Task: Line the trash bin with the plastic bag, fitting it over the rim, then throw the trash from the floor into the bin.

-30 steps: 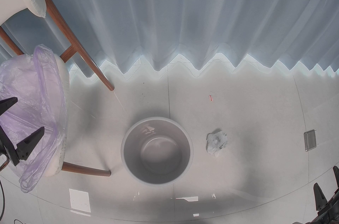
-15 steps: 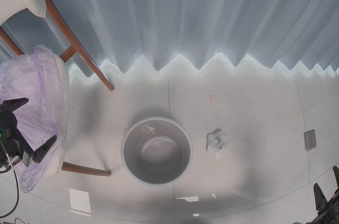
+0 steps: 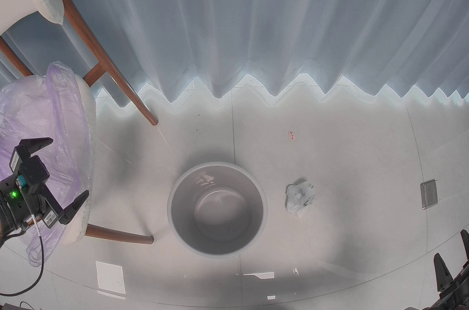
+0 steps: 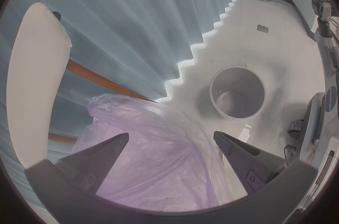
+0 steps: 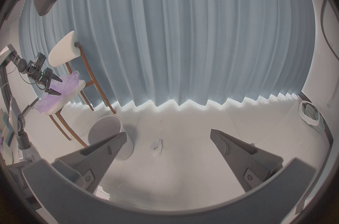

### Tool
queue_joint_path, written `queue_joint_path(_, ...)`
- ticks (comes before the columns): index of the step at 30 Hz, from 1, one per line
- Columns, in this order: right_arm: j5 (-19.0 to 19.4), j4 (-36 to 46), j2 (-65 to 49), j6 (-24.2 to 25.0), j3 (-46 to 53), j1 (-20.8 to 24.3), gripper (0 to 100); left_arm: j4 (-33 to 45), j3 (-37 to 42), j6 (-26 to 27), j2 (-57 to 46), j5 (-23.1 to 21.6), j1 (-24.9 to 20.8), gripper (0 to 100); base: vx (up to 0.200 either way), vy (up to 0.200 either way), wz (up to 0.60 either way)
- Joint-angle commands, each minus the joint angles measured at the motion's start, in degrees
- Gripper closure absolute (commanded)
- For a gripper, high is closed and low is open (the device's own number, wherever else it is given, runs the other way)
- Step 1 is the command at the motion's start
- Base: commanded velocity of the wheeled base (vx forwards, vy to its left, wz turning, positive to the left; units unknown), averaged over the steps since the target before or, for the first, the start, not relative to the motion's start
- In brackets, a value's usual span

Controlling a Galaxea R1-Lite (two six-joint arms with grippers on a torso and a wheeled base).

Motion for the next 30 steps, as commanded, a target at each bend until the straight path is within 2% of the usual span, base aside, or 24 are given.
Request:
queue_joint_path(1, 0.1, 0.0, -1.0, 0.0, 1.0, 0.0, 0, -1.4, 1.3, 0.4, 1.9, 1.7, 0.0, 0, 0.000, 0.000, 0.00)
queue_joint_path(5, 0.0, 0.0, -1.0, 0.0, 0.9, -0.1, 0, -3.8, 2.7, 3.3, 2.0, 5.7, -0.1, 0, 0.000, 0.000, 0.00)
queue_joint_path(8, 0.0, 0.0, -1.0, 0.0, 0.9, 0.0, 0, -5.4, 3.9, 4.0, 2.0, 6.1, -0.1, 0, 0.000, 0.000, 0.00)
queue_joint_path(11, 0.0, 0.0, -1.0, 0.0, 1.0, -0.1, 0, -7.9, 7.1, 4.0, 2.1, 5.7, -0.1, 0, 0.000, 0.000, 0.00)
queue_joint_path(21, 0.0, 0.0, -1.0, 0.0, 1.0, -0.1, 0, -8.1, 6.7, 3.6, 1.9, 5.2, -1.3, 0, 0.000, 0.000, 0.00)
queue_joint_path(26, 0.0, 0.0, -1.0, 0.0, 1.0, 0.0, 0, -8.0, 6.6, 3.5, 1.5, 1.0, -1.8, 0, 0.000, 0.000, 0.00)
queue_joint_path(30, 0.0, 0.0, -1.0, 0.0, 0.9, 0.0, 0, -7.5, 7.8, 3.5, 1.5, 0.1, -1.8, 0, 0.000, 0.000, 0.00)
